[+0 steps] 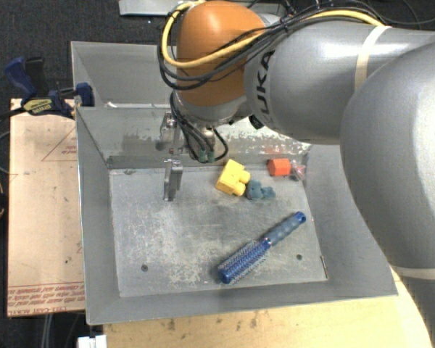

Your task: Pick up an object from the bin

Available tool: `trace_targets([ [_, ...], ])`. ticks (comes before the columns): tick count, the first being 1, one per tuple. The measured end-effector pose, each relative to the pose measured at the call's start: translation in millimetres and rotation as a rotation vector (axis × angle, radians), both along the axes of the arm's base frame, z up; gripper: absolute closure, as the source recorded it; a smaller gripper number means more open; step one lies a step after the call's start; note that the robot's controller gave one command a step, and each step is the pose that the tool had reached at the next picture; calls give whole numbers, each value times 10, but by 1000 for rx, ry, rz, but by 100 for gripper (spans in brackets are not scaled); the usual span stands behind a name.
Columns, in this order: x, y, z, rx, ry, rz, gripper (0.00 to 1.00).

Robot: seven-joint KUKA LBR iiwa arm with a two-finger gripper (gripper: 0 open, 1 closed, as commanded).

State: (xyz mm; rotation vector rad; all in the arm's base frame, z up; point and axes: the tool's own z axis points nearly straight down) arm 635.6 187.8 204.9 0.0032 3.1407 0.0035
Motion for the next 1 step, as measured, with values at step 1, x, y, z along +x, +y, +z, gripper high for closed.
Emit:
trace_targets([
  [1, -197, -1043, -815, -4, 5, 278, 0],
])
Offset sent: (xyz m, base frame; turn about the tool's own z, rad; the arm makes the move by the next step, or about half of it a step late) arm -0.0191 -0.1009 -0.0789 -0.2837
